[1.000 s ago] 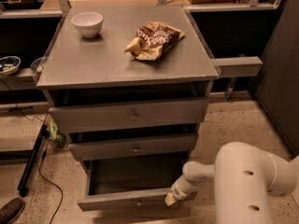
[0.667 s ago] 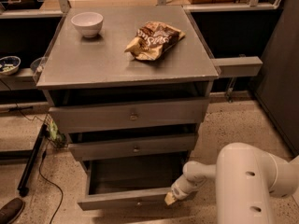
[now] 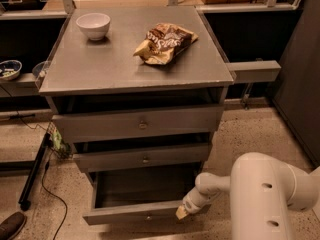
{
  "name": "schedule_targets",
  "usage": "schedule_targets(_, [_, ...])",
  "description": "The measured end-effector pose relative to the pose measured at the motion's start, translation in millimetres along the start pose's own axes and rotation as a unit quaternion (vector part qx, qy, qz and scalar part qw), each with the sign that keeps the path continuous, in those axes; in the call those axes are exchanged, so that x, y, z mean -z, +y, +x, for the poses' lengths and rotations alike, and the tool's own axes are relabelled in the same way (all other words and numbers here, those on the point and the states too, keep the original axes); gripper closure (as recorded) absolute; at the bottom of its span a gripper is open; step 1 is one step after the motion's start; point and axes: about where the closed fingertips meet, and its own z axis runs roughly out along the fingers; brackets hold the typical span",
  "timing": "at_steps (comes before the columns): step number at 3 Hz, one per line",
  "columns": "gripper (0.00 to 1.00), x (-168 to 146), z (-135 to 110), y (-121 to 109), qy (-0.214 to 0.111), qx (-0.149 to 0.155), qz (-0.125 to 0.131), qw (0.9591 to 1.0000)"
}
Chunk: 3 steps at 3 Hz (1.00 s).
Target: Close bottom drawer
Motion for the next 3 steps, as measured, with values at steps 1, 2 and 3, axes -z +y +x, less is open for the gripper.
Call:
schedule_targets(1, [1.00, 0.9, -5.4, -0.7, -0.006, 0.004, 0.004, 1.0000])
schedule_targets(2, [1.00, 2.0, -12.2, -0.7, -0.012, 0.009, 0.009, 0.9998])
schedule_targets(3, [1.00, 2.6, -18.6, -0.3, -0.018, 0.013, 0.011, 0.9997])
